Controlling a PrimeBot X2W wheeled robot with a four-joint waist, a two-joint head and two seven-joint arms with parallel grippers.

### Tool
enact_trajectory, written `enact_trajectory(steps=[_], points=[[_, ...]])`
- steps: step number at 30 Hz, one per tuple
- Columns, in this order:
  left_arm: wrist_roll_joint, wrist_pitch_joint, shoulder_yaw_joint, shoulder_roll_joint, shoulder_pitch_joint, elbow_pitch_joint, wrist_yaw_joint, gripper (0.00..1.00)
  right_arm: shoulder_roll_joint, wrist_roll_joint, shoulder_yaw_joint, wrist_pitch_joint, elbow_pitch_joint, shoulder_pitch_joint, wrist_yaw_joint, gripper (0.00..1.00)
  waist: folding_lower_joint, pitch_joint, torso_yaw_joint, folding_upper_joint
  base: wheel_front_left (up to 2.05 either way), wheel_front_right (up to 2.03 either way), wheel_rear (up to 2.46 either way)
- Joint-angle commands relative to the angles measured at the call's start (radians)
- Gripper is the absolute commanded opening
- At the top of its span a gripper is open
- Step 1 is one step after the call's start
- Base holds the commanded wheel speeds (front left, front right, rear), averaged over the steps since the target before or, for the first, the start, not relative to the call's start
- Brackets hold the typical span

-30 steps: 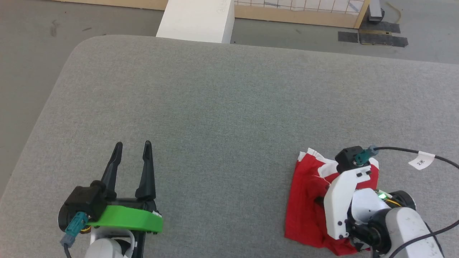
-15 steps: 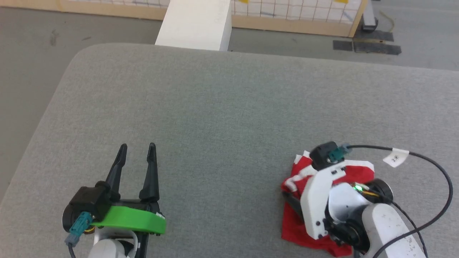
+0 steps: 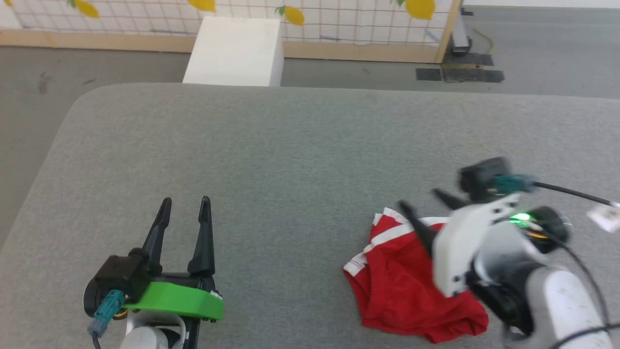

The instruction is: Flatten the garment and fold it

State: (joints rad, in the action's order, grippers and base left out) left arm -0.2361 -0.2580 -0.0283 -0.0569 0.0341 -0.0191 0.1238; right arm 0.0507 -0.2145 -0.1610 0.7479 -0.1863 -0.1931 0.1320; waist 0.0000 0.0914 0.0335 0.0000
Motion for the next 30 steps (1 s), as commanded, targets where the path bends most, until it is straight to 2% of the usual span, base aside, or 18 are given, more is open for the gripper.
enact_trajectory(steps=[1,6,10,30], points=[[0.003,-0.004,0.001,-0.004,-0.016,0.004,0.007,1.0,0.0,0.017,0.02,-0.013,-0.007,0.026,-0.001,1.0,0.0,-0.005,-0.017,0.0,0.0,0.0,0.0],[0.013,-0.004,0.004,-0.004,-0.011,0.008,0.007,1.0,0.0,0.069,0.143,-0.054,0.001,0.093,-0.001,1.0,0.0,0.002,-0.036,0.0,0.0,0.0,0.0],[0.016,-0.004,0.004,-0.003,-0.009,0.01,0.007,1.0,0.0,0.075,0.182,-0.047,0.058,0.136,-0.001,1.0,0.0,0.008,-0.043,0.0,0.0,0.0,0.0],[0.006,-0.004,0.003,-0.001,0.001,-0.004,0.007,1.0,0.0,0.12,0.173,-0.044,0.392,0.09,-0.001,1.0,0.0,0.033,-0.004,0.0,0.0,0.0,0.0]])
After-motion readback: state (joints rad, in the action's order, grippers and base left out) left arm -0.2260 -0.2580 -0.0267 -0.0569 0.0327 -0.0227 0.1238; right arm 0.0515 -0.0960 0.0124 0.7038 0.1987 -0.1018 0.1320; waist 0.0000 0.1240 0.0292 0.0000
